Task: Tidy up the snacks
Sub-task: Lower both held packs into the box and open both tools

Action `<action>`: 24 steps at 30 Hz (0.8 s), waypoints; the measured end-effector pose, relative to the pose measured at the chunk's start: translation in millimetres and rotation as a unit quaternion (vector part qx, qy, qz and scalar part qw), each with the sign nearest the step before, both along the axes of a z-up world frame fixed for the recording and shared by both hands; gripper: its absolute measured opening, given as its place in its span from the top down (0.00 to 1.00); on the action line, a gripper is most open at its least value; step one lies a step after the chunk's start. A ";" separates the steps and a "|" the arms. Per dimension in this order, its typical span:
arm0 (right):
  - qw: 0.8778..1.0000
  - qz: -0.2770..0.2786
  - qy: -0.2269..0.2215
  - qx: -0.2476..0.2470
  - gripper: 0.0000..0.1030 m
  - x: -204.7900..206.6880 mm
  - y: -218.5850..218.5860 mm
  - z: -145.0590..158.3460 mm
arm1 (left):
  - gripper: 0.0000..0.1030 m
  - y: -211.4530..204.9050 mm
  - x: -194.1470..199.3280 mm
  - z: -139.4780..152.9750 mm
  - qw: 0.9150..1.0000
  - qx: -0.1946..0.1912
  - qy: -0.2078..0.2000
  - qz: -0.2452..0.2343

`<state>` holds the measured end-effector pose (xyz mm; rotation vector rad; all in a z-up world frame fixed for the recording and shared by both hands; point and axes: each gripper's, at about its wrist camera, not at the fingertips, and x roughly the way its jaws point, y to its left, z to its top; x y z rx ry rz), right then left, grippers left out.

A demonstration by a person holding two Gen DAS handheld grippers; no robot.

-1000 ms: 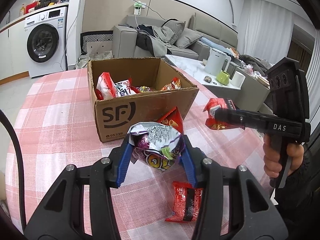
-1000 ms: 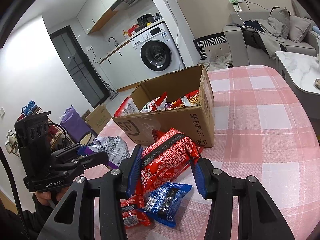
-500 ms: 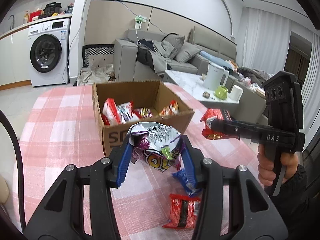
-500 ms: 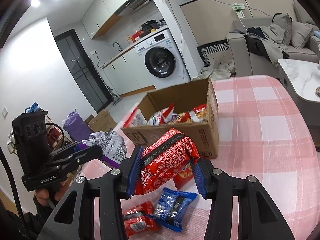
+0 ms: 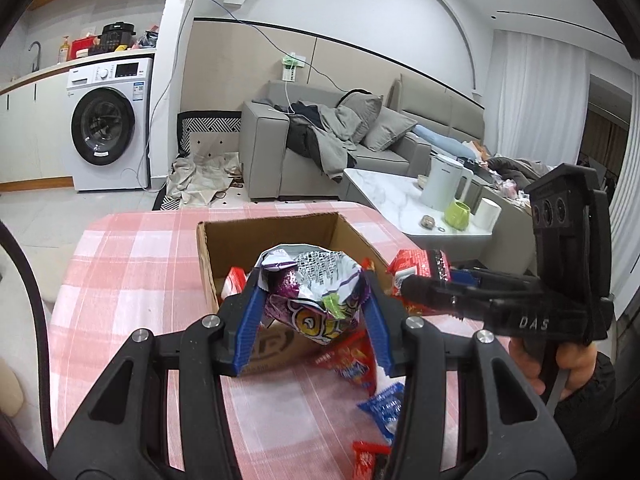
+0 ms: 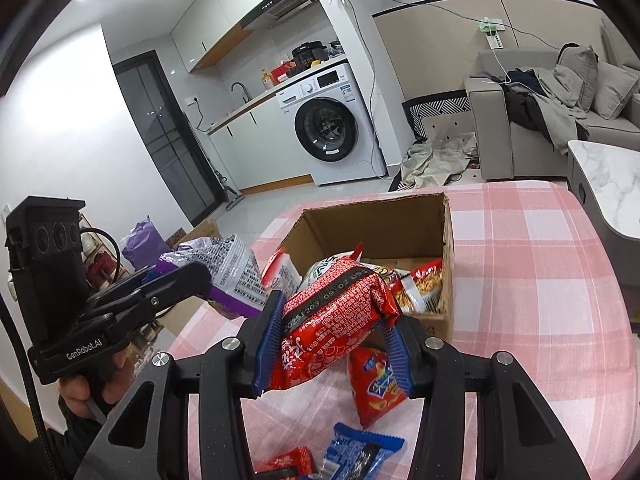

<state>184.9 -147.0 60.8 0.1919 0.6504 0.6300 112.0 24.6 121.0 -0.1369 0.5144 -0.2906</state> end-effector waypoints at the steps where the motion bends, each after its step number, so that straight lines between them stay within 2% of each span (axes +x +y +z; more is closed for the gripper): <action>1: 1.000 -0.001 0.001 -0.001 0.54 3.0 1.0 0.3 | 0.57 -0.1 6.4 0.7 1.000 0.000 0.001 0.001; 17: 0.998 -0.041 0.045 -0.019 0.53 64.1 16.9 -12.4 | 0.57 -14.0 82.2 -26.5 0.999 0.025 0.031 0.025; 21: 0.998 -0.045 0.036 -0.018 0.49 65.0 15.7 -12.0 | 0.55 -10.3 94.2 -34.4 0.998 0.023 0.043 0.036; 24: 0.998 -0.051 0.024 -0.019 0.34 60.0 10.5 -8.9 | 0.45 -5.2 96.7 -38.0 0.998 0.016 0.048 0.039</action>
